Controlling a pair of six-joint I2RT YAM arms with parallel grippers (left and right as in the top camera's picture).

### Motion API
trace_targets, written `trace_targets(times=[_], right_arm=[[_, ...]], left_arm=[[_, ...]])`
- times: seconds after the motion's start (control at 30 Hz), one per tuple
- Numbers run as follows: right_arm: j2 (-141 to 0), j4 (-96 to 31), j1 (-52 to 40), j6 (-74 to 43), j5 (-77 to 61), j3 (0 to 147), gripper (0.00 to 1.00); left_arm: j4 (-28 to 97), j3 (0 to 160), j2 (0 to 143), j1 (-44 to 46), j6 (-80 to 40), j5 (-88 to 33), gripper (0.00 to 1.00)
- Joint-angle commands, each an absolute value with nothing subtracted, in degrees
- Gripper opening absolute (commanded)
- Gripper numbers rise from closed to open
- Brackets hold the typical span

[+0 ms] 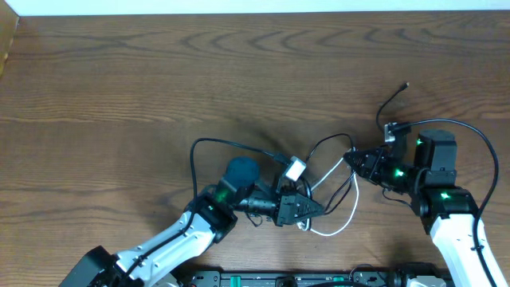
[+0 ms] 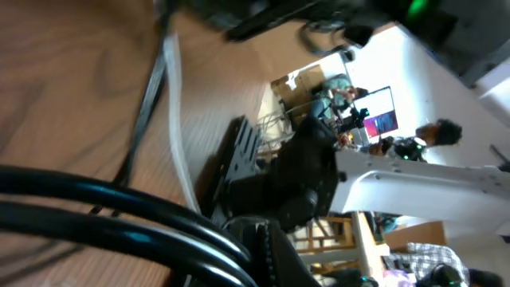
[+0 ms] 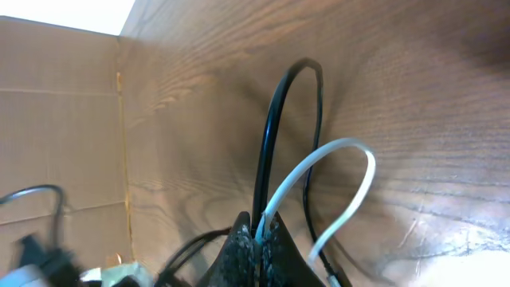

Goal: Untangle cables

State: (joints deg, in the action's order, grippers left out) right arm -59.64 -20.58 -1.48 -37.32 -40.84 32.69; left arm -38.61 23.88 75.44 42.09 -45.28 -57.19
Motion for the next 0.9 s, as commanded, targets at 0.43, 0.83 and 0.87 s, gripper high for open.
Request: trace_targets(times=[0.43,0.83,0.87], right_arm=[[-60.12,-18.59,-9.58,-48.40,-32.69,32.88,0.01],[-60.14,-20.25,-9.82,-44.97,-20.47,32.88,0.01],[-60.14,-20.93,-9.82,-44.42,-18.50,32.88,0.01]], left_arm=[[-52.38,24.12,75.61,47.90,-50.65,-54.33,0.08],[-35.05,24.12,75.61,50.96,-42.76,-45.10,0.08],[-33.32,24.12,75.61,50.96,-42.22,-44.49,0.07]])
